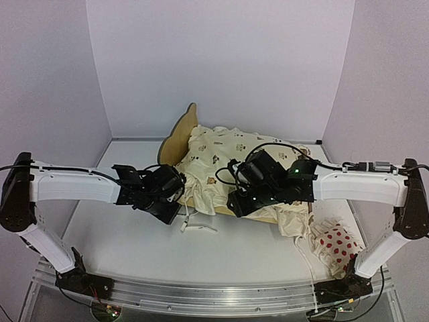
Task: Set up the pet bed
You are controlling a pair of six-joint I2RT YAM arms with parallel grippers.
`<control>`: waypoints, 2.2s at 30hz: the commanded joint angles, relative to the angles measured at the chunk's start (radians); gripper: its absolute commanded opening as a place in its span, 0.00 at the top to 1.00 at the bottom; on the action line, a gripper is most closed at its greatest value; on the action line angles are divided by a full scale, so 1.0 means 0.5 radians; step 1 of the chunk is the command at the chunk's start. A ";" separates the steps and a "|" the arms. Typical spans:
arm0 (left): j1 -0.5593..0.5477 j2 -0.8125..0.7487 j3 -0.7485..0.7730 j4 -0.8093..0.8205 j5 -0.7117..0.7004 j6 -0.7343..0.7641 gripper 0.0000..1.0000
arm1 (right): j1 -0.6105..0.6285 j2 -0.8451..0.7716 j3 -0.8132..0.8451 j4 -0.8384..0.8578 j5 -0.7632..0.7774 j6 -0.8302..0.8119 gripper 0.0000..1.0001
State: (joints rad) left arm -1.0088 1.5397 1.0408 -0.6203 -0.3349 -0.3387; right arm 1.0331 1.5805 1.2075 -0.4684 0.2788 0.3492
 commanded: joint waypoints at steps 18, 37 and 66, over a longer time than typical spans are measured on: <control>0.292 0.500 -0.089 0.659 0.311 0.196 0.44 | -0.057 -0.091 -0.055 -0.011 -0.090 0.010 0.43; 0.410 0.609 -0.224 0.716 0.478 0.062 0.48 | -0.067 -0.072 -0.065 -0.011 -0.098 0.016 0.43; 0.174 0.461 -0.450 0.595 0.273 -0.294 0.82 | -0.067 -0.174 -0.157 -0.008 -0.214 0.140 0.47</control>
State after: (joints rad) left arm -0.9165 1.7435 0.8612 -0.1845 -0.2122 -0.4602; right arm 1.0035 1.5215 1.1198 -0.4762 0.1923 0.4023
